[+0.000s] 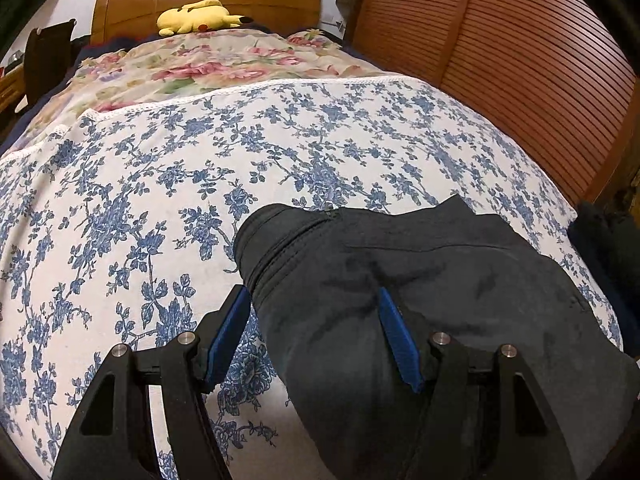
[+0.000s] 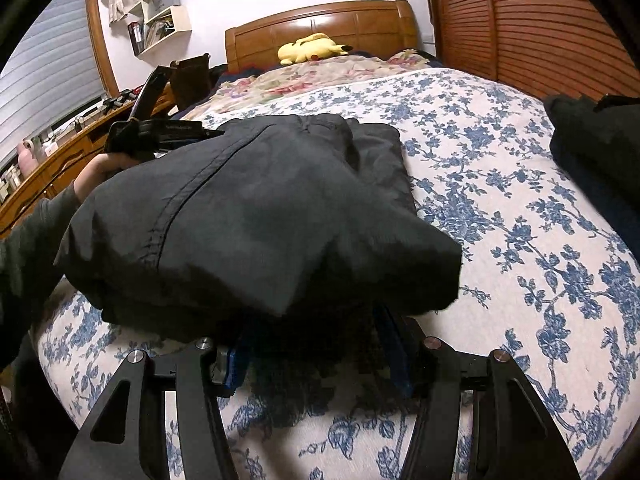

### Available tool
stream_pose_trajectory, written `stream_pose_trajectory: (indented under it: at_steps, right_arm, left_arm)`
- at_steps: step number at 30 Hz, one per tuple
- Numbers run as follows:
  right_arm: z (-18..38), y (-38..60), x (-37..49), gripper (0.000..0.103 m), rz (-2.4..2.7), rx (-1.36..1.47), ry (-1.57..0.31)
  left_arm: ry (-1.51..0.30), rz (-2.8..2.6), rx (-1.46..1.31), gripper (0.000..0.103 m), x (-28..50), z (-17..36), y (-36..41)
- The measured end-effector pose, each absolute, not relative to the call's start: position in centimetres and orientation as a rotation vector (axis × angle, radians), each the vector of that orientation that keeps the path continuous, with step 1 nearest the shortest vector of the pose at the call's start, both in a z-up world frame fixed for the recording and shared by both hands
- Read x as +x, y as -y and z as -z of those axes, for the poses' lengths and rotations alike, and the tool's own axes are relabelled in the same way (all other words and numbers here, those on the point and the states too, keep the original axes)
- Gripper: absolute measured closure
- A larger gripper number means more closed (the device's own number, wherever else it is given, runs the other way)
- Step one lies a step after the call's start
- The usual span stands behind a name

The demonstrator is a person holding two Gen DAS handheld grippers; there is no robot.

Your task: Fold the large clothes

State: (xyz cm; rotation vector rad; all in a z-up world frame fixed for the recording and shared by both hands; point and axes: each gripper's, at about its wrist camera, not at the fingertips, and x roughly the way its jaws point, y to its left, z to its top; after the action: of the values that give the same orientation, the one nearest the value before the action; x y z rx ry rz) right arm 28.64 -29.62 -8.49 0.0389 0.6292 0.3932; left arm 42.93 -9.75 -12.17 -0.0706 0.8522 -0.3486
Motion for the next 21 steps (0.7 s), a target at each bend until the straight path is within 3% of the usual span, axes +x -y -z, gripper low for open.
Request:
stream_pose_trajectory:
  at_steps: [6,10,16,21]
  right_arm:
    - [8.8,29.1,29.5,0.045,-0.411,0.065,-0.665]
    - [9.1,29.5,30.2,0.056,-0.476,0.142,-0.697]
    - [9.1,28.6,30.2,0.081,-0.510,0.111,-0.687]
    - [8.3,28.9,29.8,0.090,-0.540,0.126,-0.658]
  left_arm:
    - [-0.856,0.363,-0.062,0.038,43.3,12.1,10.2]
    - [-0.854,0.377,-0.067,0.054,43.3,11.9,10.5]
    - [-0.834,0.375,-0.029,0.086,42.7,10.5,11.0]
    - [-0.725,0.318,0.006,0.094,39.9,7.4,11.0]
